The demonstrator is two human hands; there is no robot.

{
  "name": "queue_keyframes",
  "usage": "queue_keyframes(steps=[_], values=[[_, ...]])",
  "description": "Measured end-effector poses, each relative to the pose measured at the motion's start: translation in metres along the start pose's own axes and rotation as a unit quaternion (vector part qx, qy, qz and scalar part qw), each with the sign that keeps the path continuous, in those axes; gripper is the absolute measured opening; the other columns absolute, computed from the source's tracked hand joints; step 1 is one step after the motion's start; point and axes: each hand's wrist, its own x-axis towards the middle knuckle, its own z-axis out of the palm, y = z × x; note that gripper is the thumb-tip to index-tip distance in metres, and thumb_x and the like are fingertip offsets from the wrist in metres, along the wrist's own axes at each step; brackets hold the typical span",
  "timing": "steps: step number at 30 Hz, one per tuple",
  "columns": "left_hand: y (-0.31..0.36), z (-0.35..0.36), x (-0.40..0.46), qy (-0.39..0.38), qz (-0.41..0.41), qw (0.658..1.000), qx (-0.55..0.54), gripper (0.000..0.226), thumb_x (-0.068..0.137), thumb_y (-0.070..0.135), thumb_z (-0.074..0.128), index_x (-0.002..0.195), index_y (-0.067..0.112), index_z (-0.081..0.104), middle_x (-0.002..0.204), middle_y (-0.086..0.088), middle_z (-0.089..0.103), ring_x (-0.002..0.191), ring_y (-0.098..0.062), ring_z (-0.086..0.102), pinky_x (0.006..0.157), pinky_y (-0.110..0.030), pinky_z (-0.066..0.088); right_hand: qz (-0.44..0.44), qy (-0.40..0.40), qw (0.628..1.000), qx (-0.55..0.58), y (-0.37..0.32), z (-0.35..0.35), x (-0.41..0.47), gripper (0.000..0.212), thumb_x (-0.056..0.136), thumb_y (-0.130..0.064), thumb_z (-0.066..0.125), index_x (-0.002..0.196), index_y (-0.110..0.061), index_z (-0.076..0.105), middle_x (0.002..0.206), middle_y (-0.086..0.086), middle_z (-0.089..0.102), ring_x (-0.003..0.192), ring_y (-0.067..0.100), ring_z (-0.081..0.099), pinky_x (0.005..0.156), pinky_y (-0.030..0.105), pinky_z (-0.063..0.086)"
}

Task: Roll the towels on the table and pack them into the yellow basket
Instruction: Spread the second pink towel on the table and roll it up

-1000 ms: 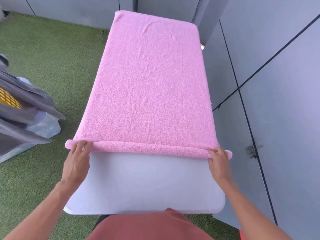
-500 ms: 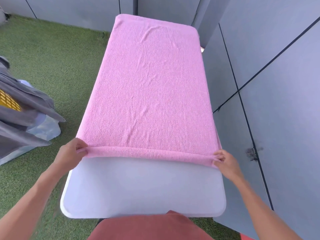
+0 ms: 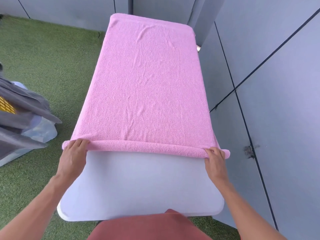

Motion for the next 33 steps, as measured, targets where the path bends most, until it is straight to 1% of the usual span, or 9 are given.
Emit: queue_keyframes(steps=[4,8,10,14,17,20,25,28,33], values=[[-0.009,-0.001,-0.001,-0.028,-0.007,0.999,-0.02,0.028,0.077,-0.01,0.066,0.103,0.001,0.064,0.099,-0.016,0.066,0.092,-0.041,0.058,0.075,-0.051,0.047,0.0,-0.041,0.999,-0.023,0.002,-0.005,0.001,0.037,0.085,0.007,0.055,0.118,-0.008,0.064,0.106,0.004,0.058,0.103,0.026,0.042,0.092,0.041,0.044],[-0.016,-0.008,-0.016,-0.099,-0.04,0.991,-0.076,0.026,0.084,-0.005,0.062,0.108,0.002,0.068,0.104,-0.015,0.068,0.098,-0.037,0.059,0.082,-0.044,0.044,-0.013,-0.175,0.984,-0.015,0.022,-0.021,0.003,0.026,0.09,-0.005,0.054,0.113,-0.011,0.066,0.102,-0.002,0.057,0.11,0.026,0.051,0.085,0.032,0.036],[-0.024,-0.016,-0.014,-0.142,-0.065,0.979,-0.131,0.028,0.086,0.001,0.063,0.112,0.008,0.069,0.108,-0.009,0.07,0.1,-0.031,0.062,0.083,-0.038,0.044,0.041,-0.214,0.974,0.067,0.028,-0.027,0.009,0.026,0.087,-0.006,0.059,0.111,-0.011,0.067,0.105,0.0,0.063,0.108,0.021,0.058,0.089,0.03,0.039],[-0.026,-0.029,0.005,-0.136,-0.128,0.955,-0.229,0.024,0.081,0.01,0.074,0.104,0.019,0.071,0.103,-0.002,0.071,0.089,-0.018,0.063,0.078,-0.03,0.044,0.148,-0.132,0.949,0.245,0.02,-0.027,0.018,0.03,0.08,-0.005,0.068,0.104,-0.022,0.065,0.102,-0.005,0.063,0.1,0.016,0.061,0.078,0.023,0.045],[-0.014,-0.027,0.007,-0.024,-0.1,0.985,-0.14,0.011,0.079,0.007,0.074,0.083,0.017,0.073,0.091,-0.009,0.058,0.088,-0.032,0.052,0.076,-0.039,0.039,0.103,-0.002,0.987,0.127,0.008,-0.019,0.009,0.026,0.077,-0.003,0.067,0.086,-0.027,0.069,0.099,-0.005,0.055,0.101,0.022,0.052,0.085,0.031,0.042],[-0.006,-0.008,-0.01,0.048,-0.022,0.998,-0.026,0.021,0.075,-0.004,0.072,0.092,0.009,0.071,0.092,-0.013,0.056,0.084,-0.035,0.048,0.07,-0.049,0.042,0.047,0.084,0.993,-0.061,-0.002,-0.009,-0.014,0.028,0.077,-0.009,0.072,0.097,-0.028,0.074,0.111,0.001,0.055,0.106,0.026,0.041,0.094,0.043,0.04],[-0.001,0.02,-0.025,0.028,0.047,0.998,0.024,0.058,0.071,-0.009,0.069,0.126,-0.004,0.051,0.123,-0.02,0.05,0.112,-0.042,0.047,0.095,-0.052,0.043,0.022,0.026,0.997,-0.075,-0.009,0.005,-0.015,0.042,0.074,-0.01,0.076,0.115,-0.012,0.065,0.123,0.012,0.048,0.112,0.032,0.036,0.095,0.046,0.045],[0.003,0.011,-0.008,0.032,0.014,0.999,-0.003,0.049,0.069,-0.017,0.065,0.115,-0.001,0.058,0.108,-0.017,0.057,0.1,-0.039,0.051,0.085,-0.051,0.046,0.035,-0.011,0.999,-0.029,-0.012,0.0,0.002,0.04,0.079,0.002,0.068,0.116,-0.01,0.066,0.112,0.01,0.049,0.11,0.03,0.036,0.097,0.046,0.044],[-0.007,0.002,0.0,-0.051,-0.01,0.999,0.003,0.029,0.079,-0.011,0.057,0.101,0.005,0.064,0.095,-0.011,0.06,0.094,-0.036,0.055,0.074,-0.046,0.046,0.015,-0.087,0.994,-0.067,-0.001,-0.015,0.01,0.029,0.091,-0.004,0.055,0.118,-0.01,0.064,0.098,0.008,0.056,0.104,0.032,0.045,0.088,0.038,0.041]])
